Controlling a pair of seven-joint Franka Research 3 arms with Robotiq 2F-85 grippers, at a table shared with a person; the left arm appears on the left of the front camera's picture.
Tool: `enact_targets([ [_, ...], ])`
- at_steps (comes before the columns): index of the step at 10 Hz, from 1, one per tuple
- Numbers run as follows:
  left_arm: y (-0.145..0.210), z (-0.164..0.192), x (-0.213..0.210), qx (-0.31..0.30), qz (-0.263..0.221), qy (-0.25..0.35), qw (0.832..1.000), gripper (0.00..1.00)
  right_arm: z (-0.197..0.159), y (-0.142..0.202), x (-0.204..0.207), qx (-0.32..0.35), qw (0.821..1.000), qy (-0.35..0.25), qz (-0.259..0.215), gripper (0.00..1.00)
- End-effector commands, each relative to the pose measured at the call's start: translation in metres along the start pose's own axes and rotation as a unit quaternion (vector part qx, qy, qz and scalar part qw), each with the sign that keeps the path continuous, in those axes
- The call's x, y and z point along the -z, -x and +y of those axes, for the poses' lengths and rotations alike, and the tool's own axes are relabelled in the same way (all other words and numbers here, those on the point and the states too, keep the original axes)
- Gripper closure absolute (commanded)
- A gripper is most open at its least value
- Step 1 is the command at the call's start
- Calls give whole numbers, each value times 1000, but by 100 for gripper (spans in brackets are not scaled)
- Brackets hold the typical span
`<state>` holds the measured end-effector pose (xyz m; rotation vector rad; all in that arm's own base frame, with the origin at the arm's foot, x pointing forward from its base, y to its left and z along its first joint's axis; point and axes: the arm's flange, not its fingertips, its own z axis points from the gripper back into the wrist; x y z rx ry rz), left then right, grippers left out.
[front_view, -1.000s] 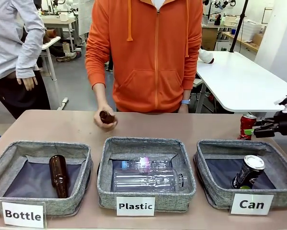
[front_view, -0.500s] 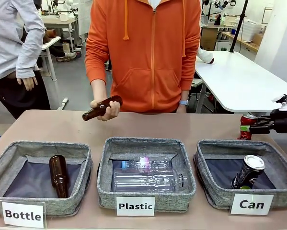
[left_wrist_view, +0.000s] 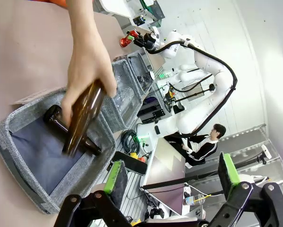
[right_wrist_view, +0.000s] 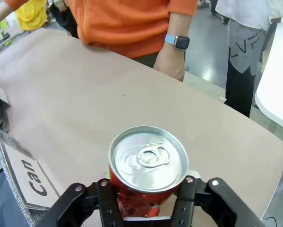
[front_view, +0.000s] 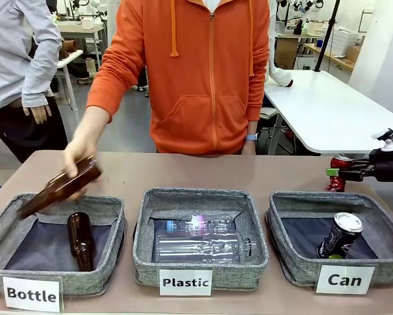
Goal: Sort the can waste into the basket.
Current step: Pick up the can waste from the table and place it in the right Fabric basket.
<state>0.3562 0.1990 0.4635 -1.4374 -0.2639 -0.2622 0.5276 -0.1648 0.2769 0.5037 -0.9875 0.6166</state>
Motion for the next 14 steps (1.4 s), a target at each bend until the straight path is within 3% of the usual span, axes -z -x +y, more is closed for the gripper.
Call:
enact_targets([
  [1, 7, -19, -19, 22, -23, -1, 999, 0, -3, 3, 5, -15, 1000, -2, -11, 100],
  [2, 18, -36, -43, 33, -36, 7, 999, 0, -3, 3, 6, -17, 1000, -6, -13, 93],
  [3, 33, -47, -72, 41, -41, -6, 998, 0, -3, 3, 7, -18, 1000, -8, -15, 100],
  [6, 53, -44, -112, 38, -55, -38, 997, 0, -2, 4, 7, -22, 1000, -9, -16, 100],
  [12, 45, -48, -94, 47, -50, -30, 997, 0, 3, 1, 1, -30, 999, 0, -25, 100],
  [14, 33, -62, -36, 53, 40, -7, 998, 0, 17, -14, -10, -55, 998, 12, -36, 100],
])
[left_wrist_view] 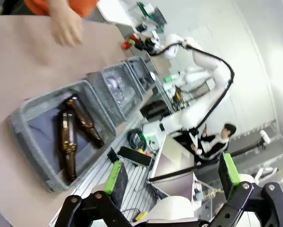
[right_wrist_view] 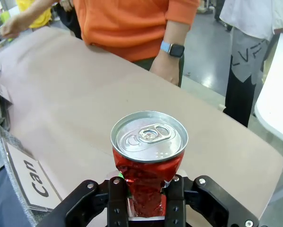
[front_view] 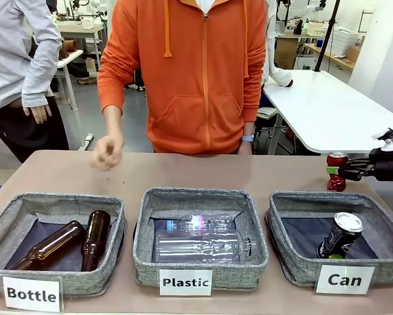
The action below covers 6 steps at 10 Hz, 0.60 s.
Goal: Sort the can waste into the basket.
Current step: Pick up the can waste from the table and place it in the right Fabric basket.
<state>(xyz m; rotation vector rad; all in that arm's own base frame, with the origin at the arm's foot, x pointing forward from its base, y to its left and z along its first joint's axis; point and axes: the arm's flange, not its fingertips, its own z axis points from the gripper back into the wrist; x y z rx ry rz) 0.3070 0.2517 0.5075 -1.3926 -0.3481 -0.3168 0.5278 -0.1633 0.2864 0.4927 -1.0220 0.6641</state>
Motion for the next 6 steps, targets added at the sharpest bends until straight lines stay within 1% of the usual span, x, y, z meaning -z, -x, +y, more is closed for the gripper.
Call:
enact_targets([
  [1, -5, -13, 55, 4, 102, 21, 995, 0, 25, -19, -19, -43, 998, 24, -28, 100],
  [2, -8, -11, 91, -4, 147, 22, 989, 0, 41, -33, -37, -58, 997, 25, -35, 100],
  [3, -8, -8, 113, -13, 167, 22, 986, 0, 59, -45, -55, -75, 996, 26, -33, 100],
  [4, -5, 2, 135, -28, 185, 16, 982, 0, 81, -56, -76, -97, 995, 21, -28, 100],
  [5, -4, 16, 148, -42, 194, 22, 980, 0, 101, -66, -93, -110, 994, 15, -10, 100],
  [6, -1, 30, 152, -58, 199, 31, 978, 0, 130, -78, -112, -122, 992, 11, 13, 100],
])
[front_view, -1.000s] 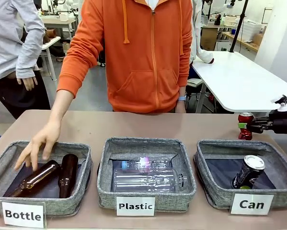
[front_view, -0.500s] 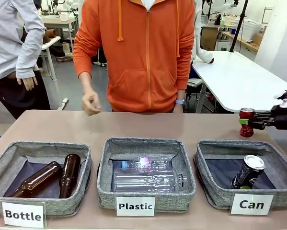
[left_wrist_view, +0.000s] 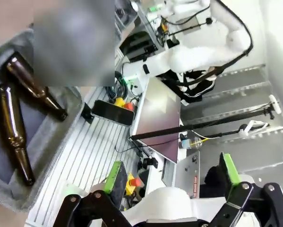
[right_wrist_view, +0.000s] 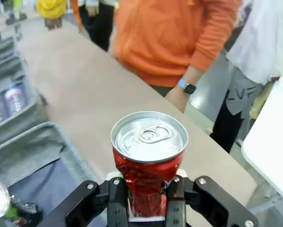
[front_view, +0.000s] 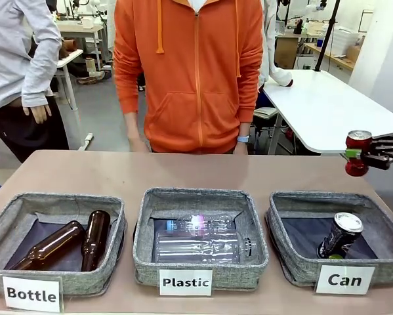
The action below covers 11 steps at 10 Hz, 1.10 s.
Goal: Sort the can waste into the basket.
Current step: Pick up the can waste from the table and place it in the right Fabric basket.
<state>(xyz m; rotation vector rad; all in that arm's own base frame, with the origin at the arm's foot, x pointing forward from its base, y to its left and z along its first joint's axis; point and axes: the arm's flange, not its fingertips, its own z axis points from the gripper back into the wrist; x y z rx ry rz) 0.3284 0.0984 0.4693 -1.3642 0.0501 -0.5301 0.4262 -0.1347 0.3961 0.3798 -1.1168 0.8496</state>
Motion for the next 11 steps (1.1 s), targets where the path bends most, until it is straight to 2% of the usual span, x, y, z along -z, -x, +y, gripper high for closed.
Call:
enact_targets([
  [1, 3, 25, 1, -39, -20, 0, 999, 0, 54, -32, -32, -45, 998, 8, 51, 100],
  [2, -2, 34, 3, -54, -20, -25, 998, 0, 80, -47, -40, -88, 993, 0, 79, 100],
  [3, 1, 17, 4, -18, -4, 1, 1000, 0, 100, -57, -38, -123, 987, -19, 101, 100],
  [5, 1, 17, 4, -18, -4, 1, 1000, 0, 124, -65, -26, -170, 973, -45, 149, 100],
  [6, 1, 17, 4, -18, -4, 1, 1000, 0, 125, -64, -19, -180, 967, -52, 173, 100],
  [11, 1, 17, 4, -18, -4, 1, 1000, 0, 120, -56, -10, -189, 953, -123, 204, 100],
])
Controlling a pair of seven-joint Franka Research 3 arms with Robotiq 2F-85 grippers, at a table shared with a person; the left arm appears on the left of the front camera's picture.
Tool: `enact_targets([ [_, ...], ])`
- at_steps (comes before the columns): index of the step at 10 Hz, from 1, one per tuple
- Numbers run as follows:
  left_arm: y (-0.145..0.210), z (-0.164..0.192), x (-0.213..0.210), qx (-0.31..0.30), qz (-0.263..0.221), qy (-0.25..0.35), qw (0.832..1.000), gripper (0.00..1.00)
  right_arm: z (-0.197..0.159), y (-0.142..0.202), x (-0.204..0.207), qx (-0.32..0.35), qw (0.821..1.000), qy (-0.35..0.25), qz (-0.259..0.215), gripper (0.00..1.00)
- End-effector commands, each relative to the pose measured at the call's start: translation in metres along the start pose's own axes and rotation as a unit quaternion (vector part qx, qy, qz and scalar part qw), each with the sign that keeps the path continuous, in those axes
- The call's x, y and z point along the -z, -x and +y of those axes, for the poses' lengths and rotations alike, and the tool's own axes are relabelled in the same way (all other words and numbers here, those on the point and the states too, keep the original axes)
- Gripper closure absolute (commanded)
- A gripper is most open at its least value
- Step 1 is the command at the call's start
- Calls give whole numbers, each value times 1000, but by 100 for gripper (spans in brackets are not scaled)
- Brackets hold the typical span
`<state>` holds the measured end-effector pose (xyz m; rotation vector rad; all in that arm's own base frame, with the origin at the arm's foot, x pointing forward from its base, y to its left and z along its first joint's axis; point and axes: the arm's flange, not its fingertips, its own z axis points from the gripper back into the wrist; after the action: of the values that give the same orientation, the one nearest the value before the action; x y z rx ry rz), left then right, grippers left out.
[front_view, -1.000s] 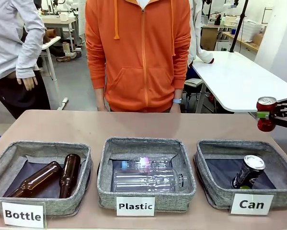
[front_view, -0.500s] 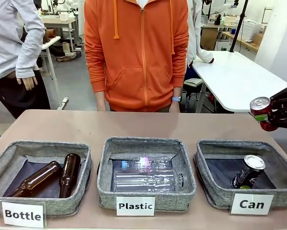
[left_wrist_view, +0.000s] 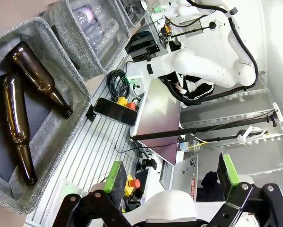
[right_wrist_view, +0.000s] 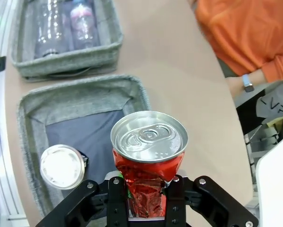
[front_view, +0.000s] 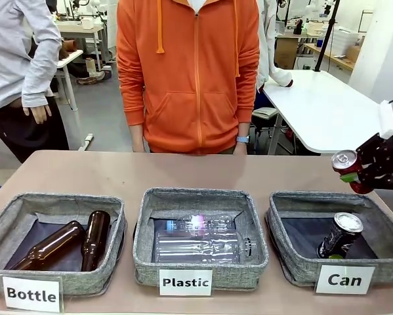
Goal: Sort the can waste into the basket.
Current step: Pick up the can waste from the table and place it in the right Fabric basket.
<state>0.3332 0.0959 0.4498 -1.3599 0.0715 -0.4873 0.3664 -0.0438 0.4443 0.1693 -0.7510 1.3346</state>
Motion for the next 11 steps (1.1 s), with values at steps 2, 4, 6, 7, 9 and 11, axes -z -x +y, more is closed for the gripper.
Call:
enact_targets([
  [2, 1, -2, -1, 3, 1, 3, 1000, 0, 29, 9, 0, -3, 999, -34, 9, 100],
  [4, 1, -2, -1, 3, 1, 3, 1000, 0, 26, 11, 5, -8, 997, -69, 33, 100],
  [6, 1, -2, -1, 3, 1, 3, 1000, 0, 24, 11, 7, -13, 996, -79, 37, 100],
  [7, 1, -2, -1, 3, 1, 3, 1000, 0, 23, 11, 7, -14, 996, -78, 37, 100],
  [9, 1, -2, -1, 3, 1, 3, 1000, 0, 21, 12, 8, -11, 997, -74, 30, 18],
  [11, 1, -2, -1, 3, 1, 3, 1000, 0, 20, 10, 9, -9, 997, -72, 36, 0],
])
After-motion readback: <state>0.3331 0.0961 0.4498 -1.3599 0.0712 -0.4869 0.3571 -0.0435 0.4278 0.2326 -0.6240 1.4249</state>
